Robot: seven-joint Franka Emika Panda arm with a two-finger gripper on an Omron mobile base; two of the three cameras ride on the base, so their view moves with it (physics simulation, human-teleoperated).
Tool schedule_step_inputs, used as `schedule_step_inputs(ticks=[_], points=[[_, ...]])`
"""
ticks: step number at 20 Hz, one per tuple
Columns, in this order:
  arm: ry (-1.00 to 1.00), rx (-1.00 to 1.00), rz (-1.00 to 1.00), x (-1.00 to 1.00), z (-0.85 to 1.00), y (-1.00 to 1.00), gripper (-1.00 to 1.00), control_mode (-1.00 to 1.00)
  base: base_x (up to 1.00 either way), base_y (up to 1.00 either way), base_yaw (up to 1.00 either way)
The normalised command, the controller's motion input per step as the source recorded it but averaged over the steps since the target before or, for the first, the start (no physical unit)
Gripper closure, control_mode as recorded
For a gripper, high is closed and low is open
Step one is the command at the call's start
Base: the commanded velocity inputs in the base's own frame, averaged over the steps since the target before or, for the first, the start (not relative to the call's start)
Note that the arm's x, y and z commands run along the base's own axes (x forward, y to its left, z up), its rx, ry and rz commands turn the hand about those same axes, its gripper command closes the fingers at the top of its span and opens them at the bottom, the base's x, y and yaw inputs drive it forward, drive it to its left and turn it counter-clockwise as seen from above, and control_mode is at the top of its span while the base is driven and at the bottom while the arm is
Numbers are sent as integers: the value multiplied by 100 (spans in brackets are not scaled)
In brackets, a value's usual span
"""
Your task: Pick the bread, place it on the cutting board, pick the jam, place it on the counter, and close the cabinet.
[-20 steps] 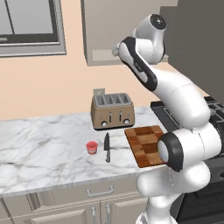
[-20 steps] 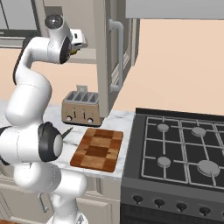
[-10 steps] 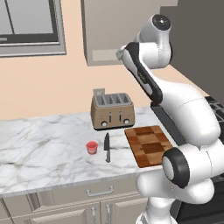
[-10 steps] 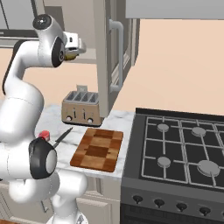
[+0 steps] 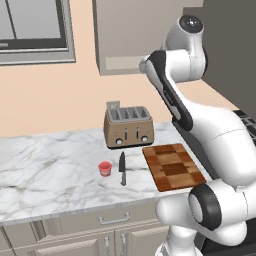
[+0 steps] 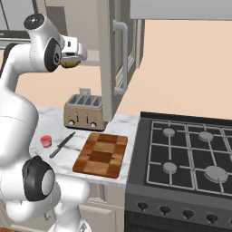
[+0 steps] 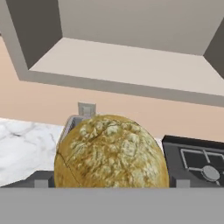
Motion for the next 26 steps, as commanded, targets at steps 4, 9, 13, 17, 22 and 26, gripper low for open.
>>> schedule_step_inputs(ticks=[4, 9, 13, 17, 22, 26], points=[[9, 0, -6, -35, 0, -12, 100, -100, 0, 0, 0], [8, 0, -8, -20, 0, -9, 100, -100, 0, 0, 0], [7, 0, -8, -12, 0, -10, 100, -100, 0, 0, 0], [12, 0, -8, 0, -2, -8, 100, -100, 0, 0, 0], [13, 1, -8, -2, -5, -10, 100, -100, 0, 0, 0], [14, 1, -6, -1, -9, -11, 100, -100, 0, 0, 0]])
